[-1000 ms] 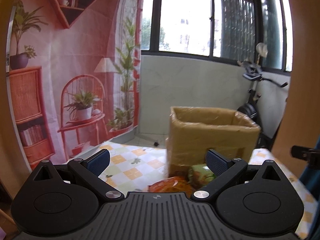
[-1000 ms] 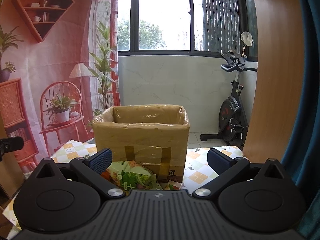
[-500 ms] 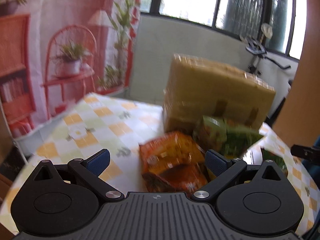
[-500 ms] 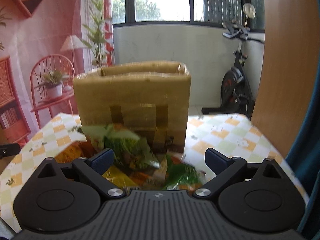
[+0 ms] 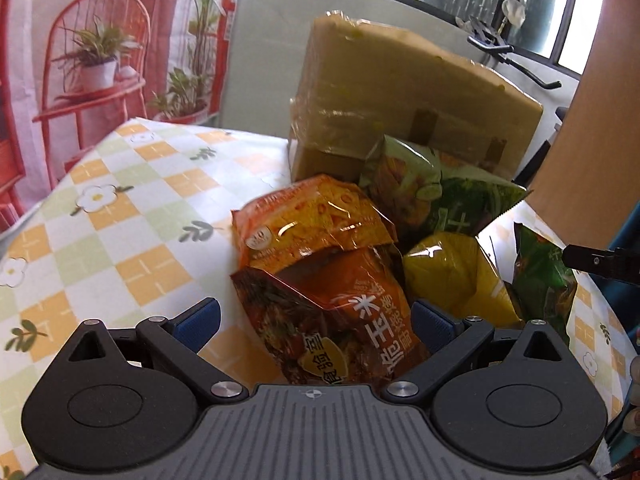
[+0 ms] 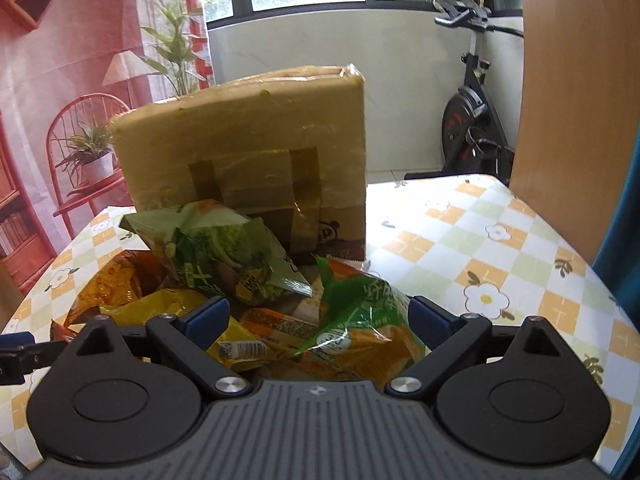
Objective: Organize snacks
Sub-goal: 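Lower both tools toward the snack pile, left to orange bag, right to green bag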
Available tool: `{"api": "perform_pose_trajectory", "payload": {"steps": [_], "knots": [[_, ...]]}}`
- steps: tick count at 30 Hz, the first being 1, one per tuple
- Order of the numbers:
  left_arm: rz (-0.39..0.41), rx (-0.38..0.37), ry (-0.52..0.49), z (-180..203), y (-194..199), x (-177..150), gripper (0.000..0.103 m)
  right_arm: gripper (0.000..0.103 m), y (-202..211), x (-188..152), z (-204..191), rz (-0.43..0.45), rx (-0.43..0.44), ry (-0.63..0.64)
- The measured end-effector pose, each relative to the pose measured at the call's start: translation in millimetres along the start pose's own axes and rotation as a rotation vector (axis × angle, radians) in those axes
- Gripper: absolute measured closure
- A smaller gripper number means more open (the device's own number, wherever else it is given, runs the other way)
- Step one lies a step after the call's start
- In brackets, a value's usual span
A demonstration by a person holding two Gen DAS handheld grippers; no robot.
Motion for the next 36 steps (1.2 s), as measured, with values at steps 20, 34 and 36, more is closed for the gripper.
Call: {"api": "perform_pose_trajectory", "payload": {"steps": [20, 34, 36], "knots": [[-0.032, -0.097, 0.137, -9.0, -33.2, -16.7, 0.006, 0.007, -34.5, -10.6, 23.9, -0.047, -0.043, -0.06], [-0.014, -0.162, 0.17, -7.9, -31.7, -18.6, 0.029, 0.009, -52.7, -32.0, 27.6, -0.079, -0.087, -0.032], [-0.004, -0.158, 0.155, -4.9, -30.0, -17.5, 0.031, 0.01, -52.5, -32.8, 27.3, -0.076, -0.093, -0.019]]}}
Point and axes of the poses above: each gripper's, at about its wrist camera, not at the fingertips, and y roughly against the way its jaws point, z to its right, x to its top, the point moved 10 cm from there along -y, roughly the way its jaws point, and after that the axes turned 8 degrees about -x, right-handed, at the moved point
